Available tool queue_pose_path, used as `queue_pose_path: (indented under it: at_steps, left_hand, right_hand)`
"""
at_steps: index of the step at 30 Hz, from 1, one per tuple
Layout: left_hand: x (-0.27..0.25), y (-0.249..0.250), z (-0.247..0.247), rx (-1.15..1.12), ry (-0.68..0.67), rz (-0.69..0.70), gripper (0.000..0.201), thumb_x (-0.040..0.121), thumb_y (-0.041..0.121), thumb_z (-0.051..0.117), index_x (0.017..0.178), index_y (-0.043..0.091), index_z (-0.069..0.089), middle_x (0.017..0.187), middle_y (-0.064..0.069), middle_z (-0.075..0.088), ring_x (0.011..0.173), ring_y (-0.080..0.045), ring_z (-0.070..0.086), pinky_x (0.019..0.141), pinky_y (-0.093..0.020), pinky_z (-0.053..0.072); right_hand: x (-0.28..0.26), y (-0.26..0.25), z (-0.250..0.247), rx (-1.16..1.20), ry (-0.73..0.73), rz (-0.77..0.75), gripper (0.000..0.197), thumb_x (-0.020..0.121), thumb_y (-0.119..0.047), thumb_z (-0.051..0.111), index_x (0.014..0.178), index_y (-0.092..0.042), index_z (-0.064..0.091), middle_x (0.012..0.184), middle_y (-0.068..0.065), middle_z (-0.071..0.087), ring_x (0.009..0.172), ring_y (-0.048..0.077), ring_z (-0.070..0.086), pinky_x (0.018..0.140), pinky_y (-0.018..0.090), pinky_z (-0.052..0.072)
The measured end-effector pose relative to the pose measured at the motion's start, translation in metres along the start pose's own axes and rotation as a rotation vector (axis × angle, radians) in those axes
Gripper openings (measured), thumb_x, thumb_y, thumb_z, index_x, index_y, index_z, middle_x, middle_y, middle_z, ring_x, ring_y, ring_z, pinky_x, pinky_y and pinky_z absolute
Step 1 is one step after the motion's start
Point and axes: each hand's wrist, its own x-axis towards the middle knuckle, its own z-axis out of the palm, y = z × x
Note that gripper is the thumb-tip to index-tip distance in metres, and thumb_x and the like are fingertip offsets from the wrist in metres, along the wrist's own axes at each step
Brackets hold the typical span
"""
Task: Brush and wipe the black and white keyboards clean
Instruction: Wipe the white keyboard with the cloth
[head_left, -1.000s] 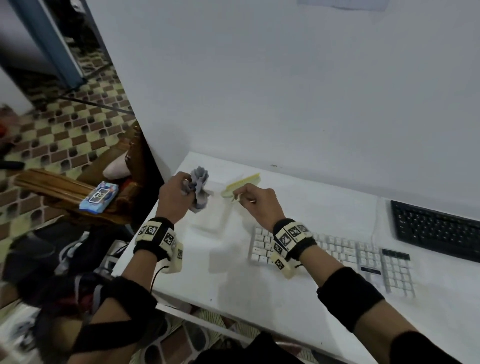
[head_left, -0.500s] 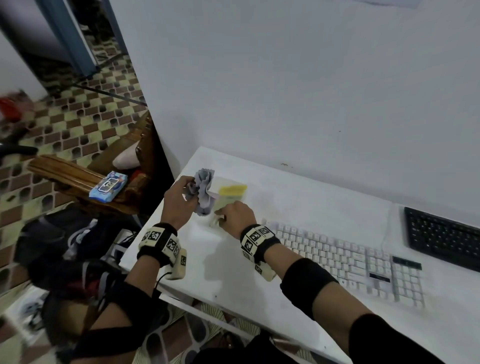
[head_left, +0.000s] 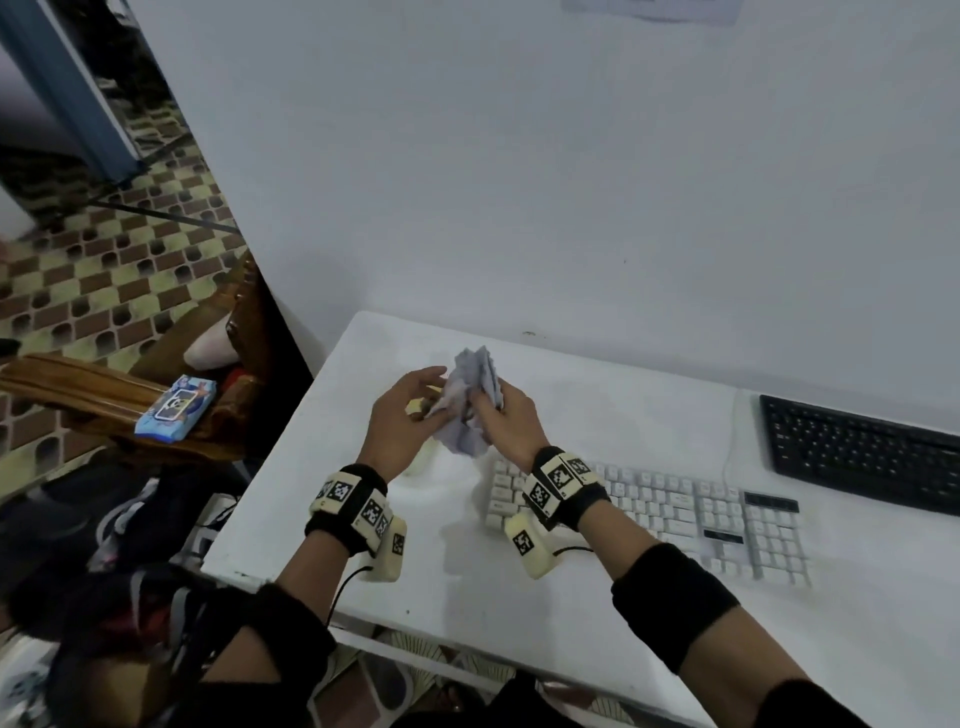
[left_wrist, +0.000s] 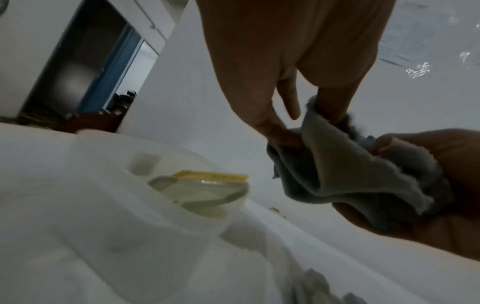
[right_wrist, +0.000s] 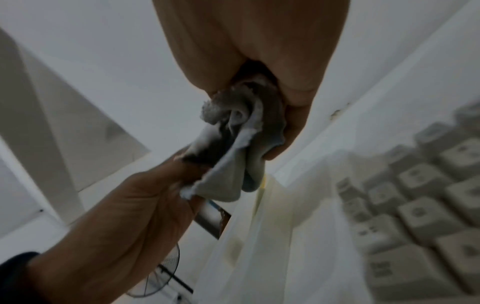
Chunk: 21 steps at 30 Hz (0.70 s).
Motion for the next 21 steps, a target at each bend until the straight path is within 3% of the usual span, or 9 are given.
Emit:
queue_pose_path:
  at_steps: [3,5,7,9,11,13,15,19,21]
  left_hand:
    - [0.005,-0.002,0.021,0.002,-0.024,-0.019,0.051,0.089,-0.012,0.063,0.129,0.020,0.063,0.134,0.000,0.061,0.110,-0.001,0.060,0.085,-0.011,0.049]
    - [0.010,0.002,0.037,0.110,-0.016,0.006,0.040,0.091,-0.011,0.058,0.114,0.020,0.069,0.130,-0.004,0.063,0.110,-0.008,0.060,0.084,-0.004,0.043]
    - [0.014,0.007,0.052,0.122,-0.011,0.019,0.032,0.094,-0.007,0.058,0.110,0.017,0.071,0.123,-0.005,0.068,0.106,-0.015,0.061,0.085,-0.004,0.043]
    - [0.019,0.012,0.065,0.081,0.006,0.002,0.030,0.096,-0.005,0.056,0.110,0.017,0.071,0.113,0.000,0.072,0.098,-0.015,0.063,0.088,-0.019,0.052]
    - [0.024,0.014,0.077,0.013,0.001,-0.057,0.025,0.095,0.001,0.054,0.098,0.021,0.069,0.098,0.005,0.071,0.089,-0.018,0.063,0.082,-0.035,0.055]
    - [0.027,0.019,0.087,-0.089,-0.037,-0.167,0.017,0.094,0.007,0.053,0.088,0.019,0.064,0.086,0.001,0.066,0.082,-0.022,0.060,0.072,-0.038,0.053]
    - [0.026,0.026,0.098,-0.138,-0.122,-0.208,0.018,0.101,0.011,0.051,0.087,0.015,0.061,0.085,-0.003,0.062,0.082,-0.022,0.057,0.070,-0.034,0.050]
    - [0.010,0.037,0.125,0.032,-0.385,0.011,0.022,0.106,0.027,0.049,0.092,0.018,0.063,0.089,0.000,0.064,0.081,-0.013,0.057,0.073,-0.033,0.044]
    - [0.002,0.034,0.135,0.082,-0.615,0.073,0.025,0.107,0.020,0.049,0.116,0.025,0.072,0.127,0.004,0.067,0.119,-0.006,0.060,0.095,-0.024,0.049]
  right_hand:
    - [-0.007,0.014,-0.027,0.104,0.084,0.084,0.037,0.098,-0.040,0.053,0.094,-0.006,0.066,0.092,0.011,0.073,0.083,0.024,0.067,0.073,0.039,0.055]
    - [-0.012,0.023,-0.042,0.128,0.118,0.120,0.035,0.092,-0.040,0.054,0.086,-0.006,0.062,0.088,0.011,0.072,0.080,0.022,0.065,0.072,0.039,0.052]
    - [-0.016,0.030,-0.055,0.108,0.137,0.151,0.042,0.086,-0.044,0.054,0.088,-0.003,0.061,0.090,0.012,0.072,0.083,0.026,0.067,0.077,0.045,0.055]
    - [-0.020,0.039,-0.069,0.061,0.168,0.171,0.039,0.086,-0.041,0.053,0.090,-0.003,0.061,0.086,0.014,0.069,0.078,0.024,0.064,0.077,0.046,0.055]
    - [-0.021,0.050,-0.084,0.022,0.206,0.209,0.026,0.087,-0.032,0.053,0.084,-0.007,0.058,0.079,0.013,0.064,0.073,0.026,0.058,0.071,0.041,0.049]
    - [-0.021,0.058,-0.097,0.061,0.225,0.269,0.029,0.081,-0.033,0.053,0.085,-0.005,0.060,0.084,0.016,0.068,0.079,0.036,0.061,0.073,0.043,0.051]
    - [-0.023,0.058,-0.106,0.092,0.237,0.297,0.039,0.077,-0.034,0.049,0.092,-0.001,0.062,0.094,0.022,0.068,0.083,0.033,0.062,0.074,0.042,0.051]
    - [-0.030,0.051,-0.117,0.189,0.169,0.360,0.037,0.088,-0.036,0.047,0.089,-0.005,0.066,0.088,0.016,0.069,0.084,0.030,0.062,0.072,0.039,0.048]
    - [-0.031,0.054,-0.122,0.361,0.117,0.443,0.050,0.091,-0.052,0.050,0.095,-0.005,0.068,0.089,0.016,0.070,0.084,0.032,0.067,0.074,0.041,0.052]
